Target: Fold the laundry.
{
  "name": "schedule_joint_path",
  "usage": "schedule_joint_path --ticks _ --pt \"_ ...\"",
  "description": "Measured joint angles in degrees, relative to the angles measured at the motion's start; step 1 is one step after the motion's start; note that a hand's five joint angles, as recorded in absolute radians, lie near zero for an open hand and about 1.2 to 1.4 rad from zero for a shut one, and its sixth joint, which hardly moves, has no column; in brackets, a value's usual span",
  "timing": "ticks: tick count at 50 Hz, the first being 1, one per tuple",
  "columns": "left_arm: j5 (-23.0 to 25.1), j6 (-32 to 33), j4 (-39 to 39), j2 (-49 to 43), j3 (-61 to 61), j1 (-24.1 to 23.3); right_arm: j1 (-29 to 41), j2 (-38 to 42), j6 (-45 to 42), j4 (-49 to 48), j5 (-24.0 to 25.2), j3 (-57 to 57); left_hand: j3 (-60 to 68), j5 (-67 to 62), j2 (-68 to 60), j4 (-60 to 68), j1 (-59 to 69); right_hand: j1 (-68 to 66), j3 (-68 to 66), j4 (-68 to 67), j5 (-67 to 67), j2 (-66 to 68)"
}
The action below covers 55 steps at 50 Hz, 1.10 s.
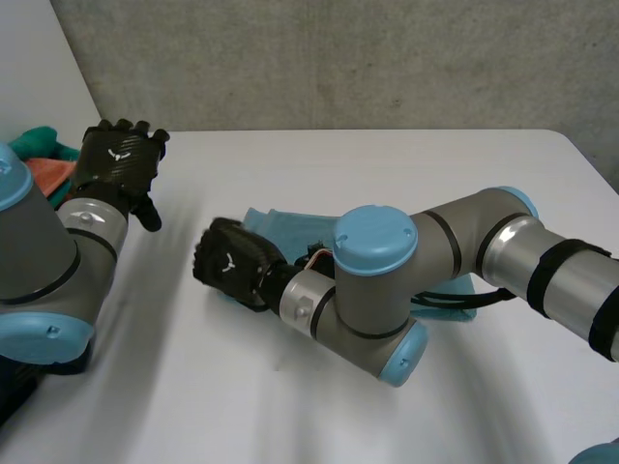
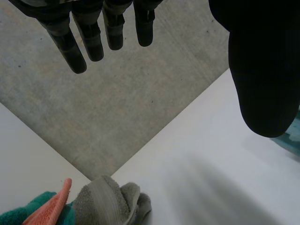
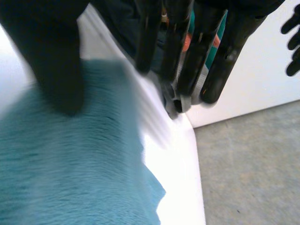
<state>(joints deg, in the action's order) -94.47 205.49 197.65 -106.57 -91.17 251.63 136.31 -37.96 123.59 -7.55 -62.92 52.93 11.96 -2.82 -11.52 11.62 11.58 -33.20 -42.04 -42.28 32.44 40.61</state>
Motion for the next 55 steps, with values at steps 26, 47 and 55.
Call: schedule_joint_path --ticks 26,47,55 --pt "0.49 -1.56 1.19 -17.83 12.03 -15.6 -26.46 -24.94 36.63 8.54 -16.0 30.54 0.0 0.0 0.0 0.0 0.0 21.99 29.99 29.09 -28.57 -28.29" --pt "-1.59 0.62 -0.07 -18.72 12.53 -15.6 -33.76 -21.95 30.29 0.91 -15.84 37.28 0.0 0.0 0.0 0.0 0.0 -21.38 -25.64 -25.75 22.74 26.62" --pt "-1.94 -0.08 -0.09 -12.67 9.7 -15.47 -35.03 -23.07 25.51 4.84 -15.22 38.07 0.0 0.0 0.0 0.0 0.0 -8.68 -9.97 -10.04 8.57 10.84"
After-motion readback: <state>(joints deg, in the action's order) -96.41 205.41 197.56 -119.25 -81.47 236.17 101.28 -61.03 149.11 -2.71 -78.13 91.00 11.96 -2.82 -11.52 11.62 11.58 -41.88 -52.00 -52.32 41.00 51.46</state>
